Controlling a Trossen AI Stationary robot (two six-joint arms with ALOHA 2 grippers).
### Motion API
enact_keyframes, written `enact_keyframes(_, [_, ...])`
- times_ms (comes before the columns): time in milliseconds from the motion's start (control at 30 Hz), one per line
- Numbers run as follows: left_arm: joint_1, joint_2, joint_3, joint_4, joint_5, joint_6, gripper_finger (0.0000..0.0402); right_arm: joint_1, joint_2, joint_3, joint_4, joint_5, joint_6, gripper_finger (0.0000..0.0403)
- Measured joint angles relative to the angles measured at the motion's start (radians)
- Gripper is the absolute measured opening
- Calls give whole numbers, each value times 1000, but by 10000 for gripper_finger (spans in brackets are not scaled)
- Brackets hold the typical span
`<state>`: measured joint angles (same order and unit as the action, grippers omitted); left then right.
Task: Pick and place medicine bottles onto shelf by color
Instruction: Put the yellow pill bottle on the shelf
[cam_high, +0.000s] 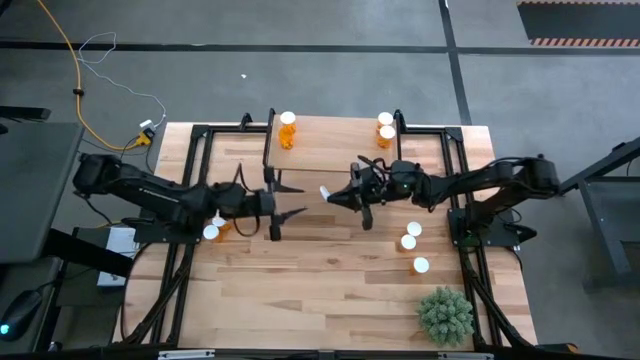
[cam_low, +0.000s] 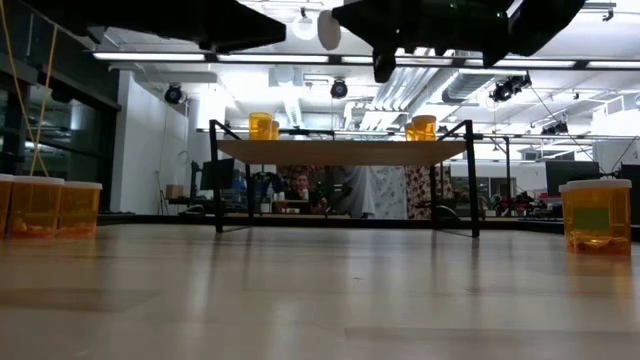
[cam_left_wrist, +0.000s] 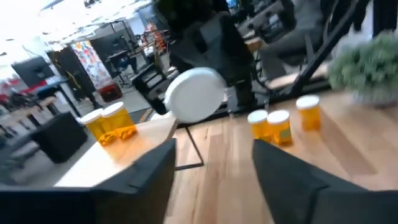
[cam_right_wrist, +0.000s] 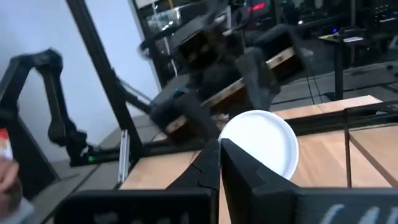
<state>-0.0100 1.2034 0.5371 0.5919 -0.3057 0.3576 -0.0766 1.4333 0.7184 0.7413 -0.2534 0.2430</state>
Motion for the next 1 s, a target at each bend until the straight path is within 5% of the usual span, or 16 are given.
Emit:
enact_keyframes(300, [-65, 105, 80, 17, -228, 151, 317, 49, 72, 0, 144, 119, 45, 0])
enact_keyframes(633, [-65, 233, 129, 166, -307, 237, 323, 53, 128, 0, 281, 154, 112, 0])
enact_keyframes(1000, [-65, 242, 130, 222, -391, 266, 323, 66, 132, 0, 281, 194, 142, 0])
